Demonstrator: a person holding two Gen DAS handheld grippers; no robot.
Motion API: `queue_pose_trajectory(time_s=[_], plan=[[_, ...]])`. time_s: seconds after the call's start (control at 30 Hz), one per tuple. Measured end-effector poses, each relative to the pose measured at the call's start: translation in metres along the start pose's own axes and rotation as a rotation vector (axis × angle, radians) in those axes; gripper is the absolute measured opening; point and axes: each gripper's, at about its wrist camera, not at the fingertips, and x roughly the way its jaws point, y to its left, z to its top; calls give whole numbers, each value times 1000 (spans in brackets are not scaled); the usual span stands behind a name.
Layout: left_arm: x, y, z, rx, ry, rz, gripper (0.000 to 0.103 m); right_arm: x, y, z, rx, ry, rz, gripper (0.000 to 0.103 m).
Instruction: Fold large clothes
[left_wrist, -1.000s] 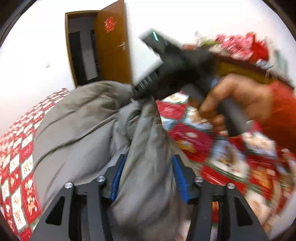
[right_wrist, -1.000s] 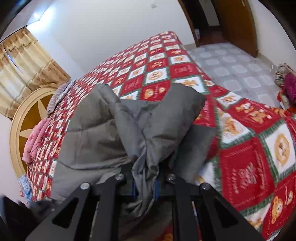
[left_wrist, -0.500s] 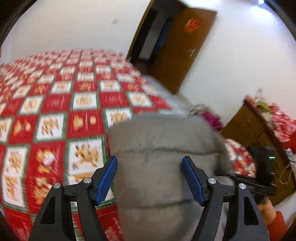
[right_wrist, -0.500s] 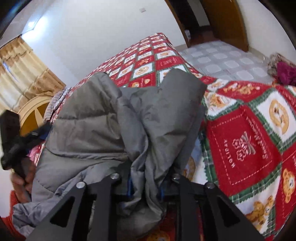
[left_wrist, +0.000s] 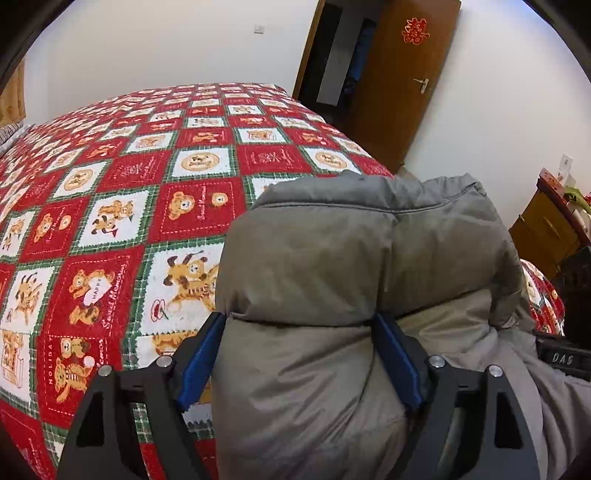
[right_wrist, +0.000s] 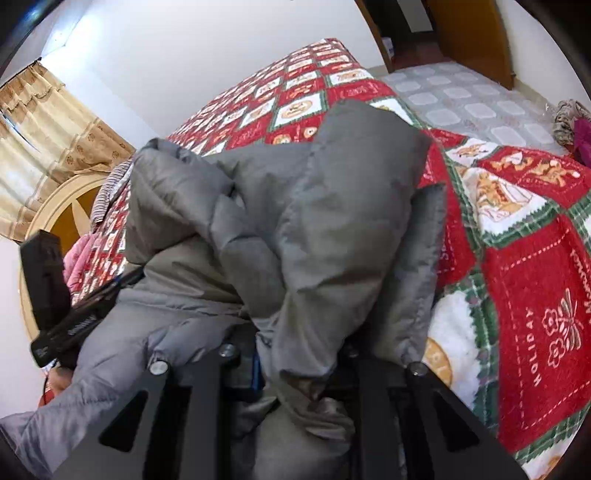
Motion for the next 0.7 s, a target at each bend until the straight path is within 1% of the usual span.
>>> queue_pose_trajectory(time_s=[0.03, 0.1, 0.13, 0.17, 0.2, 0.23, 0.27, 0.3, 0.33, 0.37, 0.43, 0.47, 0.5, 0.53, 0.57, 0.6, 0.63, 0.67, 0.7], plan=[[-1, 1, 1, 3, 6, -9, 82, -2, -2, 0, 2, -1, 3, 22], [-1, 4, 3, -2, 14, -26, 83, -13, -2, -1, -3, -11, -15, 36], [-2, 5, 3, -7, 17, -26, 83, -21, -2, -1, 6, -25, -41, 40], [-3, 4, 3, -5, 14, -19, 84, -28, 0, -1, 16, -41, -61, 49], [-3, 3, 3, 1, 11, -10, 84, -39, 2, -1, 24, -72, -93, 60], [-5, 0, 3, 11, 7, 8, 84, -48, 5, 0, 17, -100, -125, 68], [-6, -4, 4, 25, 5, 27, 84, -55, 9, 2, 1, -122, -160, 87], [-7, -7, 5, 35, 5, 39, 84, -60, 14, 3, -26, -145, -217, 102], [-9, -11, 7, 49, 5, 56, 84, -64, 20, 5, -71, -166, -267, 103], [-10, -13, 9, 56, 3, 65, 84, -63, 24, 5, -100, -166, -280, 103], [-8, -15, 10, 55, 4, 74, 84, -49, 29, 10, -151, -112, -300, 103], [-6, -15, 11, 51, 11, 73, 84, -38, 28, 13, -155, -76, -302, 103], [-4, -13, 11, 47, 17, 69, 84, -33, 26, 16, -149, -57, -300, 101], [-2, -11, 11, 38, 27, 59, 85, -28, 24, 19, -134, -47, -285, 101], [-1, -8, 11, 28, 32, 47, 85, -24, 20, 22, -113, -42, -262, 98], [0, -4, 11, 12, 36, 25, 86, -19, 13, 25, -84, -32, -232, 89], [1, 1, 11, -7, 41, 2, 86, -13, 7, 27, -48, -12, -174, 84], [4, 8, 10, -31, 47, -27, 86, -8, 4, 26, -17, 7, -126, 72], [7, 17, 9, -66, 52, -66, 86, -2, 1, 24, 22, 27, -71, 66]])
